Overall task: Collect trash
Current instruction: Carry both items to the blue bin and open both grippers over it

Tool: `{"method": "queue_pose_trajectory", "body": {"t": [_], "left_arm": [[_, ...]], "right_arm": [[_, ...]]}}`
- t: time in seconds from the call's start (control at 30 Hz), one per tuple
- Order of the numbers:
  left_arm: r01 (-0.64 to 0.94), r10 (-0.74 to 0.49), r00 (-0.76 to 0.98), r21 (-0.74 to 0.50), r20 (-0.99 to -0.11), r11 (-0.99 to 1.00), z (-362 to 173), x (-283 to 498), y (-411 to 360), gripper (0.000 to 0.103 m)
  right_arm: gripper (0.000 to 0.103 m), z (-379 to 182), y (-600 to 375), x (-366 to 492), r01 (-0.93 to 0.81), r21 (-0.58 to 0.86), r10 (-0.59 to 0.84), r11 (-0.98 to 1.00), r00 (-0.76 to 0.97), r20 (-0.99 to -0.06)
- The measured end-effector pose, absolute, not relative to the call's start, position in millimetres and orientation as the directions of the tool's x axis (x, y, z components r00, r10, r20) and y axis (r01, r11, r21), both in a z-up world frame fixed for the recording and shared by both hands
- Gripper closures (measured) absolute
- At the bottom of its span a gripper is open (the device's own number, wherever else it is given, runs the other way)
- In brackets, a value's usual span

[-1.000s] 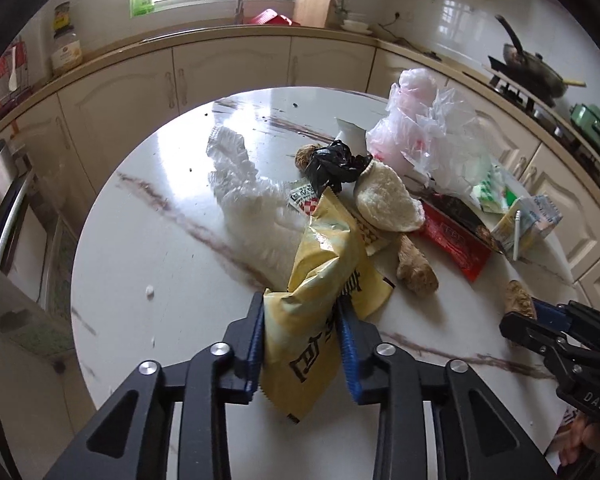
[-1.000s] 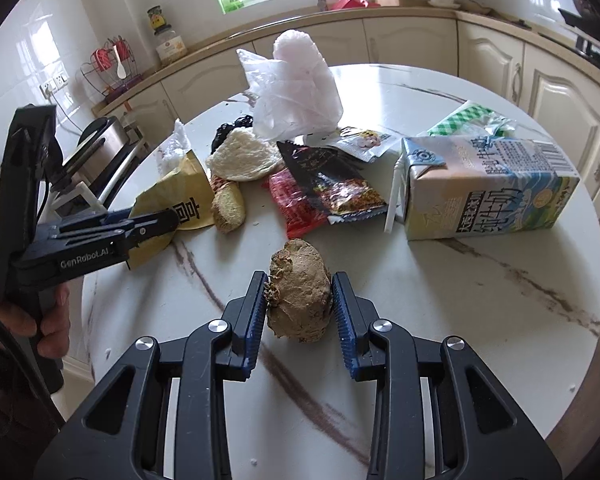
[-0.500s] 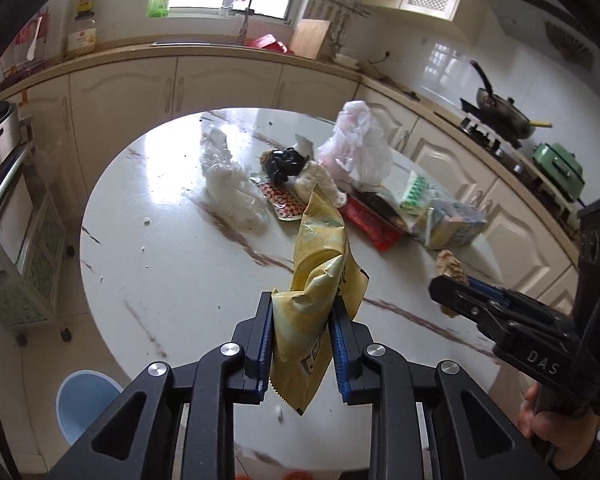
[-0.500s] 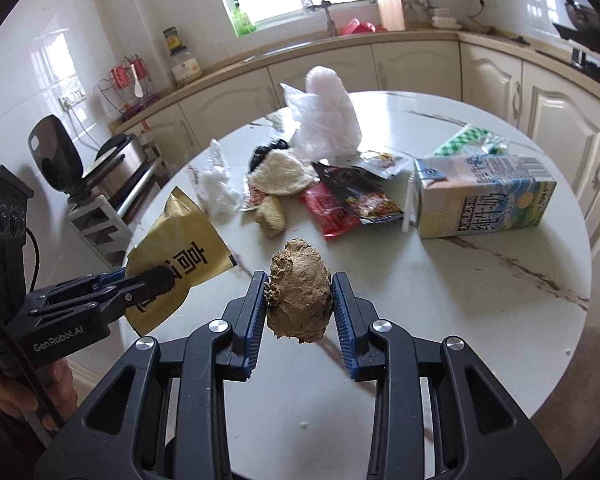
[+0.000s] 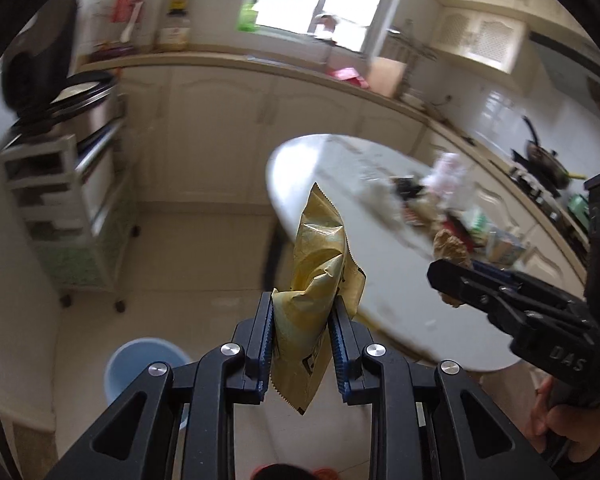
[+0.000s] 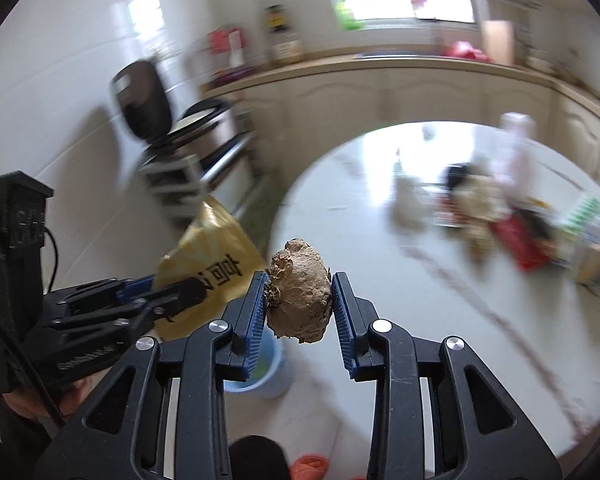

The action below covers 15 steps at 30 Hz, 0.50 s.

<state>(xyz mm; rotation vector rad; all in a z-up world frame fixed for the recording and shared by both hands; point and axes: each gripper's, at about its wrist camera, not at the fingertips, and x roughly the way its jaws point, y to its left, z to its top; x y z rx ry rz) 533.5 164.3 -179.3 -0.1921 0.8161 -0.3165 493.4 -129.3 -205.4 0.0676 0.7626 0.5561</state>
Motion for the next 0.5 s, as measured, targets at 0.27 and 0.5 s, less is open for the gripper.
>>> {"method": "queue_pose_trajectory", "body": {"t": [0.27, 0.5], "left_arm": [[-0.022, -0.218, 0.56, -0.278, -0.799, 0.96, -248, 519, 265, 0.082], [-0.132, -0.154, 0.47, -0.242, -0.869, 0.961, -292, 537, 301, 0.081]], "right_arm": [[0.072, -249, -9, 507, -0.599, 0.268, 0.582, 0.754, 0.421, -0.696], [0.072, -295, 46, 533, -0.606, 0.265, 0.552, 0.75, 0.352, -0.756]]}}
